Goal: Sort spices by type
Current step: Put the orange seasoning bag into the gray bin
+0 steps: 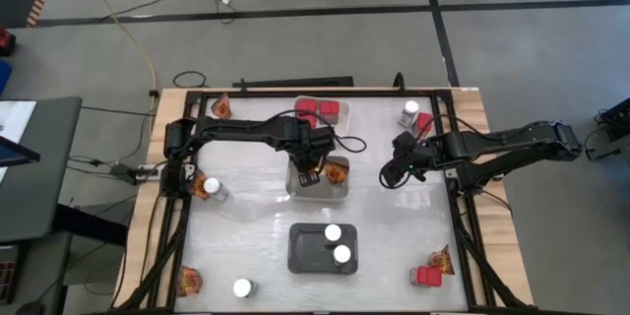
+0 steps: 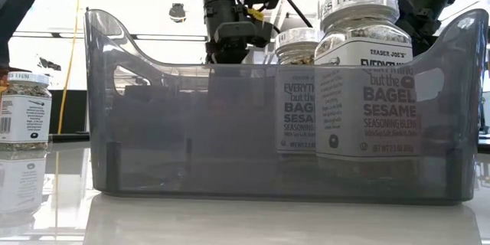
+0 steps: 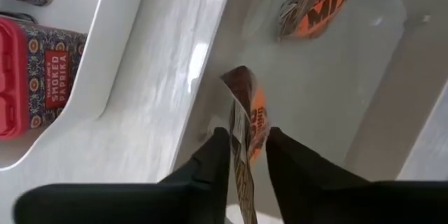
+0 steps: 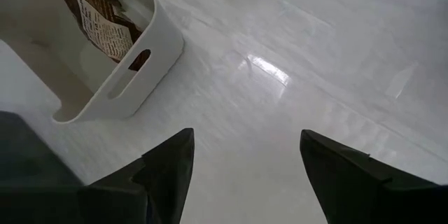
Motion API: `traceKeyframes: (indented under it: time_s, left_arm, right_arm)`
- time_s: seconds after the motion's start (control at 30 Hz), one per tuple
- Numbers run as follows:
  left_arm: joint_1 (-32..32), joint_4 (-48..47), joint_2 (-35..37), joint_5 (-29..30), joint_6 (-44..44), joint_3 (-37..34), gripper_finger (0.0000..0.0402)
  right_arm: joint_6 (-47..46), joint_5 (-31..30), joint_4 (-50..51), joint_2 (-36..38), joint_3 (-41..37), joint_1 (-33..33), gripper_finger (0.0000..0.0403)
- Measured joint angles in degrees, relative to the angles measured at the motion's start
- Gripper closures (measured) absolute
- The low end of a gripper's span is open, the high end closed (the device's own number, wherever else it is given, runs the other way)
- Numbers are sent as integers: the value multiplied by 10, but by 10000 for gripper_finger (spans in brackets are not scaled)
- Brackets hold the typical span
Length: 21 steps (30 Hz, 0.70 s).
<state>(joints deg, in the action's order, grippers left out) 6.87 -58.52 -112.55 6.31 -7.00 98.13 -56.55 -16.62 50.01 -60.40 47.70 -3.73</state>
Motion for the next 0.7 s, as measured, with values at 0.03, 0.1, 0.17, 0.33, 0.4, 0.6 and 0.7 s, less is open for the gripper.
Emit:
traceKeyframes:
  time_s: [0.03, 0.1, 0.17, 0.33, 0.4, 0.6, 0.7]
  left_arm:
    - [0, -2, 0, 0, 2, 1, 306]
    - [0, -8, 0, 0, 3, 12, 297]
    - [0, -13, 0, 0, 5, 29, 293]
    - [1, -55, 1, 1, 41, 86, 291]
    - [3, -76, 1, 1, 67, 106, 291]
    - [23, -177, 2, 52, 101, 125, 291]
    - [44, -205, 2, 70, 100, 117, 291]
  right_arm:
    - [0, 0, 0, 0, 0, 0, 117]
    - [0, 0, 0, 0, 0, 0, 117]
    - [0, 0, 0, 0, 0, 0, 117]
    - [0, 0, 0, 0, 0, 0, 117]
    - [0, 0, 0, 0, 0, 0, 117]
    - [-4, 0, 0, 0, 0, 0, 117]
    - [-6, 0, 0, 0, 0, 5, 117]
